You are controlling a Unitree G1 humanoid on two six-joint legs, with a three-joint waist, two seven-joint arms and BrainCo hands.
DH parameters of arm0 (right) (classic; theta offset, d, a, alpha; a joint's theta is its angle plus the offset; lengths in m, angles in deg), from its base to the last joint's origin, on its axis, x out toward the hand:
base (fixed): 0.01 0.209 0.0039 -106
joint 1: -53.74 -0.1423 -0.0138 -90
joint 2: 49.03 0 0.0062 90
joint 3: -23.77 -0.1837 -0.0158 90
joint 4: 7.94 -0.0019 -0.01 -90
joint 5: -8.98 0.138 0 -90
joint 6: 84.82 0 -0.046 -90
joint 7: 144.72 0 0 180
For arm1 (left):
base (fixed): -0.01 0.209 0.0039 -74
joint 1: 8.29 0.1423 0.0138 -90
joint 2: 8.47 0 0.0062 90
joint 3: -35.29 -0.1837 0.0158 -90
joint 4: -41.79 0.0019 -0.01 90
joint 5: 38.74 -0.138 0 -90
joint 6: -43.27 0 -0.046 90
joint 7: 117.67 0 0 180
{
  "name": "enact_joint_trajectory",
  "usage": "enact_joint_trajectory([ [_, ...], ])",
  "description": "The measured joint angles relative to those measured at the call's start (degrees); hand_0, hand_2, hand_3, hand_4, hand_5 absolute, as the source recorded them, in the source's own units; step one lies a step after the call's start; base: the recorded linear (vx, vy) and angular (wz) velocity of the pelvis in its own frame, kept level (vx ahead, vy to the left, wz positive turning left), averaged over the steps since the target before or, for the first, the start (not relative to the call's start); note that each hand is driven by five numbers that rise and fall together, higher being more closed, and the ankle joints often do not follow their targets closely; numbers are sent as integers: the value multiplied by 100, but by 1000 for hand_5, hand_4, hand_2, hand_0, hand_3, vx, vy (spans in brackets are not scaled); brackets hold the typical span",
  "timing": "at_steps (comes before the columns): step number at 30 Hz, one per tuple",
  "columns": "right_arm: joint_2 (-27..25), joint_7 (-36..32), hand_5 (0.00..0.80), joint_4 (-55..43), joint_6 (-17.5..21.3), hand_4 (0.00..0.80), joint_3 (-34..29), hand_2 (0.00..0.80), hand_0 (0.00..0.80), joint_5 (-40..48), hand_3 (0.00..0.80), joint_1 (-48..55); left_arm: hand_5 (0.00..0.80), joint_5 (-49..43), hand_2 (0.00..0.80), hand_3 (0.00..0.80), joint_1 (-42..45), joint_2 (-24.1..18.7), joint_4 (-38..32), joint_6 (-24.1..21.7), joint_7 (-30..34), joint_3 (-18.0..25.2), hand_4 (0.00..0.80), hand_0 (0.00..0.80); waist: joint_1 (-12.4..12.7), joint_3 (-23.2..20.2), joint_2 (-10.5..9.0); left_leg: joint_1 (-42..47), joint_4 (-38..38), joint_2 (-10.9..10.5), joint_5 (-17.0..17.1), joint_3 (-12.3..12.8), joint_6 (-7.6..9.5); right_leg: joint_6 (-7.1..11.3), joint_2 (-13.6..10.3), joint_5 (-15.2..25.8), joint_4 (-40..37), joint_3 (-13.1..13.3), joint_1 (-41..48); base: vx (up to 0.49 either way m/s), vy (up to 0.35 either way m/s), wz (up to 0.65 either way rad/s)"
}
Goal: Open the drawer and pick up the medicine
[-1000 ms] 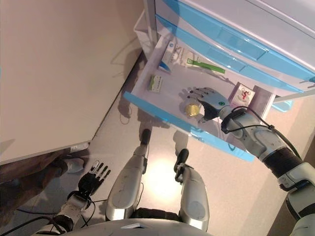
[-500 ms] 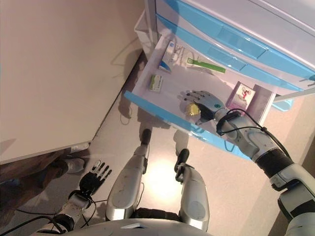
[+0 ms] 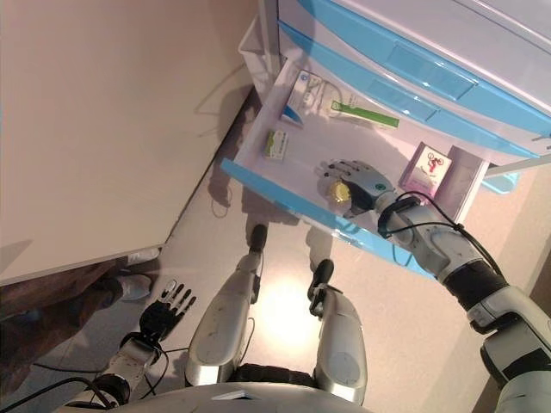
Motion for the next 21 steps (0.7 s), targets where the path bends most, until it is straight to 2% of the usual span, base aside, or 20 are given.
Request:
enact_joint_trajectory([
  [1, 7, 14, 0, 33, -1, 0, 2, 0, 0, 0, 0, 2, 0, 0, 0, 0, -4, 0, 38, 0, -1, 1, 0, 0, 0, 0, 1, 0, 0, 0, 0, 0, -2, 0, -1, 0, 0, 0, -2, 0, 0, 0],
  [2, 8, 18, 56, 46, -1, 56, 2, 56, 56, 0, 56, 5, 0, 0, 0, 0, -4, 0, 53, 0, -1, 0, 0, 0, -2, 0, 4, -2, 0, 0, -1, 3, -4, 0, -2, 0, 1, 4, -10, 0, 0, 0],
  [5, 15, 21, 505, 47, 1, 505, 33, 505, 505, -3, 505, 6, 0, 0, 0, 0, -4, 2, 67, 0, 3, -1, 0, 0, 1, 2, 28, -20, -1, -1, 5, 11, -5, -1, -4, 0, 12, 21, -49, 0, 0, 0],
  [6, 24, 34, 543, 47, 3, 543, 41, 543, 543, -4, 543, 3, 0, 0, 0, 0, -4, 5, 67, 0, 4, -1, 0, 0, 0, 4, 38, -29, -2, -1, 7, 13, -7, -1, -4, 0, 21, 28, -66, 4, 3, -3],
  [7, 28, 47, 621, 48, 9, 621, 57, 621, 621, -8, 621, 11, 0, 0, 0, 0, -4, 6, 72, 0, 4, -2, 0, 0, -1, 6, 45, -30, -4, 0, 8, 16, -7, -1, -3, 0, 32, 34, -70, 0, 0, 0],
  [8, 28, 67, 800, 46, 13, 800, 76, 800, 800, -39, 800, 6, 0, 0, 0, 0, -4, 6, 72, 0, 4, -2, 0, 0, -5, 5, 47, -28, -4, 2, 12, 20, -3, -2, -2, -1, 53, 43, -71, 0, 0, 0],
  [21, 27, 159, 800, 65, 27, 800, 115, 800, 800, -151, 800, -4, 0, 0, 0, 0, -6, 9, 72, 1, 7, -5, 0, 0, -3, 6, 49, -27, -4, 4, 5, 64, -38, -4, -7, -4, 102, 104, -128, 1, -1, -1],
])
